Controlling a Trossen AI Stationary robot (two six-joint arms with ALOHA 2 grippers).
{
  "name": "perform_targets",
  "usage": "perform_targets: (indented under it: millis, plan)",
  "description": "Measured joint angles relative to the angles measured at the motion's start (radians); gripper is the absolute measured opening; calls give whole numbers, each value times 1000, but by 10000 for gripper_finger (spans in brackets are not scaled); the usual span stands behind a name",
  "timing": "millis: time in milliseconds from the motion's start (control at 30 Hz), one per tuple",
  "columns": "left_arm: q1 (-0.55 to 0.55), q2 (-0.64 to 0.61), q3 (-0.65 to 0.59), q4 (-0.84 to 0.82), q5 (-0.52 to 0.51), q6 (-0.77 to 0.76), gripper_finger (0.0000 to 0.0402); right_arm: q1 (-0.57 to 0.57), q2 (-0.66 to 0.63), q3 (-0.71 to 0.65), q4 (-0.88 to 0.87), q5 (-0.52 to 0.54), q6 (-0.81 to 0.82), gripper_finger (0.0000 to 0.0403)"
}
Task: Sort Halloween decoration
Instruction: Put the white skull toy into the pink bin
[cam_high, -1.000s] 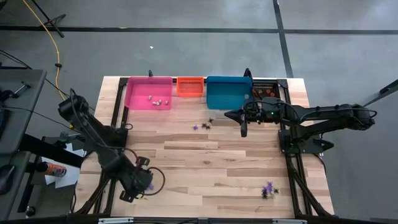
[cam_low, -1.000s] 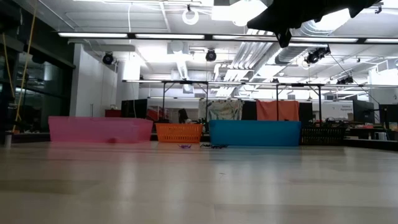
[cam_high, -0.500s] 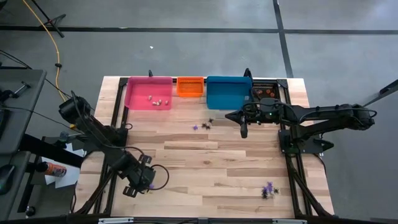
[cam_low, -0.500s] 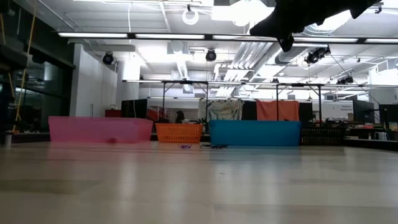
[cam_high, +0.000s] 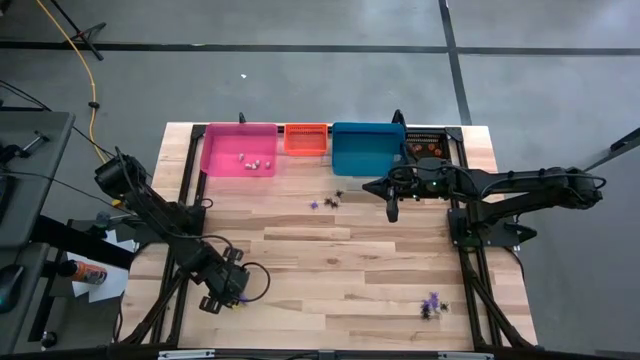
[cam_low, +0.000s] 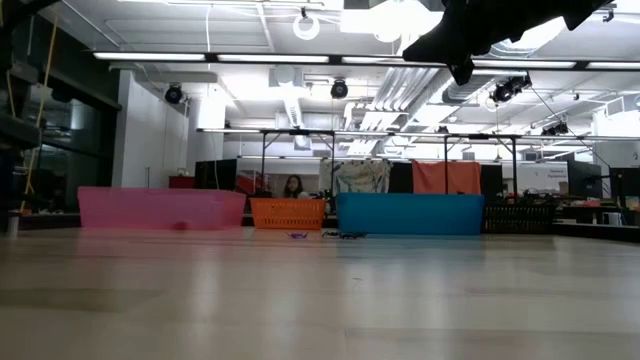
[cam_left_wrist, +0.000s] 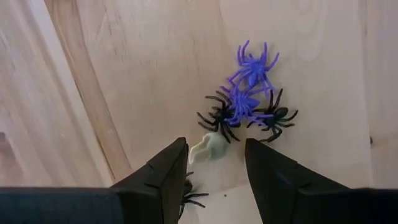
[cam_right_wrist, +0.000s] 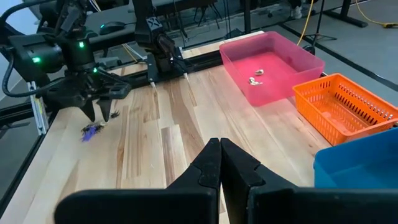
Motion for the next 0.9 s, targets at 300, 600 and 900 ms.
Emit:
perform_targets:
  millis: [300,600,900]
  plan:
    - [0,-1,-39,19,0,8,150,0,0,0,0,0,0,0]
    - [0,2,-44,79,0,25,150,0,0,0,0,1,0,0]
    - [0,57,-39,73,-2,26,150,0,1,0,-9,1,0,0]
